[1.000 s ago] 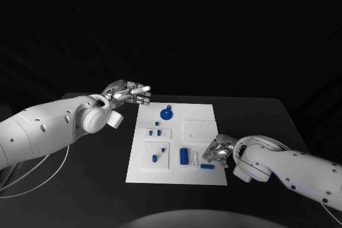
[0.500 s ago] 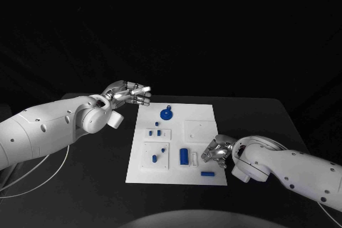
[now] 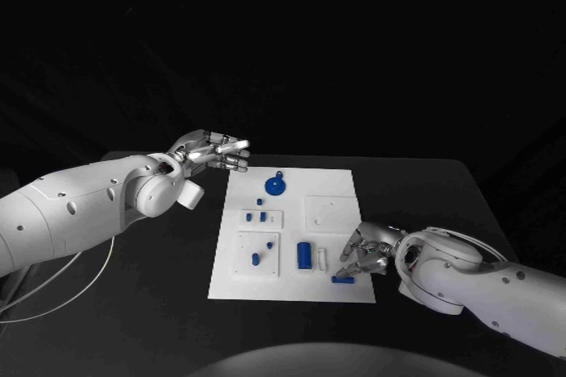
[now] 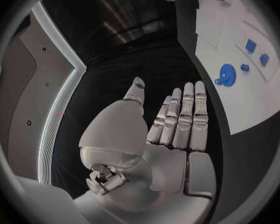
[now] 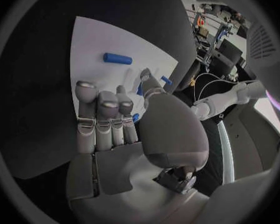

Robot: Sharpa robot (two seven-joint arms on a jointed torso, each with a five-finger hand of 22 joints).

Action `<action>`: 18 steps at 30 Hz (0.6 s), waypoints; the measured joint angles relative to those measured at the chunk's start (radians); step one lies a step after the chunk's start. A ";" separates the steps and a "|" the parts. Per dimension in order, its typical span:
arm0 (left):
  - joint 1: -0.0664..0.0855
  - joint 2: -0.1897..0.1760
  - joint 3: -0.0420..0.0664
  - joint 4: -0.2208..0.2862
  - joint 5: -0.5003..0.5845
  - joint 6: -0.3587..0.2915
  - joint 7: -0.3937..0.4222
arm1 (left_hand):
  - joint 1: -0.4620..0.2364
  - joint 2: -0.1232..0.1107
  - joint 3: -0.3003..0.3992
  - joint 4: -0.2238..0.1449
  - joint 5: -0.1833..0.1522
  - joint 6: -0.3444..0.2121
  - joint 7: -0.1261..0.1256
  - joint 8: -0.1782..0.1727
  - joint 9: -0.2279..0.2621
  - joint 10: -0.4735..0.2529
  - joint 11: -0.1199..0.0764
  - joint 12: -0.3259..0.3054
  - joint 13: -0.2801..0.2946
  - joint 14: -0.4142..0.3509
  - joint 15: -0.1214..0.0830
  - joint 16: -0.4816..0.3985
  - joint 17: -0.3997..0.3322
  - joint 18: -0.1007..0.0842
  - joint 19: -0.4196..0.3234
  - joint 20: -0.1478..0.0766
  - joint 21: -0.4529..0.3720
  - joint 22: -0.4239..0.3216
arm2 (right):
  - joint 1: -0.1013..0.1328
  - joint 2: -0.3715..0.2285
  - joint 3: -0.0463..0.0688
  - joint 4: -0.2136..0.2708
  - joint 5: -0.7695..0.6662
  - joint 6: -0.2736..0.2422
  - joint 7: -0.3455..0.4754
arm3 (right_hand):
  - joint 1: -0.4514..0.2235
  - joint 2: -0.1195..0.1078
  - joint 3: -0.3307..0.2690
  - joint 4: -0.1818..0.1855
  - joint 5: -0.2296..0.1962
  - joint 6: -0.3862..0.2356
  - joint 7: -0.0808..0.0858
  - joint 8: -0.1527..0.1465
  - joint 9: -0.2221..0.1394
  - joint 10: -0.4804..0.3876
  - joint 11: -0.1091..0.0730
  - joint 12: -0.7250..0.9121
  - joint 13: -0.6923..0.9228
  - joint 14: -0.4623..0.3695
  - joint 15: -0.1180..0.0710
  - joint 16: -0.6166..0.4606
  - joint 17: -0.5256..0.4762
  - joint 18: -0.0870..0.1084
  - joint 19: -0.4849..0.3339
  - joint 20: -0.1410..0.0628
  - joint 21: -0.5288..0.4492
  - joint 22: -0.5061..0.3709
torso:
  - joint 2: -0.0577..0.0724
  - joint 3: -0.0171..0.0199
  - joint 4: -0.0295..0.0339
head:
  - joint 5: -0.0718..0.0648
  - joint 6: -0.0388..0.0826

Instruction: Assemble the parts on the task board

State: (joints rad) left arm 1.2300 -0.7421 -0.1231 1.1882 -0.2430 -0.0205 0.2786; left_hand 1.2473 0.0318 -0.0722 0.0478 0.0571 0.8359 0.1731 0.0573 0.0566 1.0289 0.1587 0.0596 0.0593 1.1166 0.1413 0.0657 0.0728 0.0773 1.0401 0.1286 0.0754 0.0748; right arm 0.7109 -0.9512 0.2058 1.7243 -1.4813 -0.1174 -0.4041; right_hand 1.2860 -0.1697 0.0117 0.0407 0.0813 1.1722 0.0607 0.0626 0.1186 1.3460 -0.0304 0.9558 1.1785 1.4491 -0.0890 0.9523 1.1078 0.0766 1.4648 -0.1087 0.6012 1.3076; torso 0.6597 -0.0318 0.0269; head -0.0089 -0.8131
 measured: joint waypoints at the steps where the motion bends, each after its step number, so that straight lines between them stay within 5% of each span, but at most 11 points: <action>1: 0.000 0.000 0.000 0.000 0.000 0.000 0.000 | 0.000 0.000 0.000 0.000 0.000 0.000 0.000 0.000 0.000 0.000 0.000 0.000 0.000 0.000 0.000 0.000 0.000 0.000 0.000 0.000 0.000 0.000 | -0.002 -0.002 0.000 0.005 -0.021 0.000 0.007 | 0.000 0.000 -0.001 0.001 0.000 0.001 -0.001 0.000 0.001 0.000 0.000 0.000 0.000 0.000 0.000 0.000 0.000 0.000 0.000 0.000 0.000 0.000 | 0.000 0.0001 -0.0006 | 0.000 0.000; 10: 0.000 0.000 0.000 0.000 -0.001 0.000 -0.001 | 0.000 0.000 0.000 0.000 0.000 0.000 0.000 0.000 0.000 0.000 0.000 0.000 0.000 0.000 0.000 0.000 0.000 0.000 0.000 0.000 0.000 0.000 | -0.012 -0.005 -0.001 0.036 -0.201 -0.002 0.051 | 0.005 0.005 -0.013 0.006 0.040 0.027 -0.006 0.000 0.005 0.007 0.000 0.004 0.000 0.000 0.000 0.000 0.000 0.000 0.000 0.000 0.019 0.000 | 0.000 0.0007 0.0012 | -0.002 -0.002; 18: 0.000 0.000 -0.001 0.000 -0.004 0.000 -0.001 | 0.000 0.000 0.003 0.003 0.000 0.000 0.000 0.000 0.000 0.000 0.000 0.000 0.000 0.000 0.000 0.000 0.000 0.000 0.000 0.000 0.000 0.000 | -0.016 0.004 -0.022 0.043 -0.337 0.016 0.055 | 0.011 0.011 0.013 -0.003 0.130 0.043 -0.011 0.000 0.007 0.011 -0.004 0.004 -0.002 0.000 0.000 0.000 0.000 0.000 0.000 0.000 0.022 0.000 | 0.000 -0.0023 0.0027 | -0.002 -0.008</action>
State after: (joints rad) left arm 1.2301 -0.7423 -0.1240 1.1883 -0.2465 -0.0205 0.2775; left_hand 1.2473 0.0317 -0.0694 0.0506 0.0571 0.8359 0.1731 0.0573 0.0566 1.0289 0.1587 0.0597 0.0593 1.1166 0.1413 0.0658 0.0728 0.0772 1.0401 0.1286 0.0754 0.0748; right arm 0.6944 -0.9476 0.1840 1.7668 -1.8186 -0.1017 -0.3488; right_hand 1.2965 -0.1592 0.0246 0.0380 0.2113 1.2153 0.0498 0.0626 0.1258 1.3566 -0.0341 0.9597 1.1766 1.4490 -0.0890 0.9523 1.1077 0.0767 1.4648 -0.1087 0.6231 1.3075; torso 0.6592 -0.0341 0.0296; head -0.0107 -0.8207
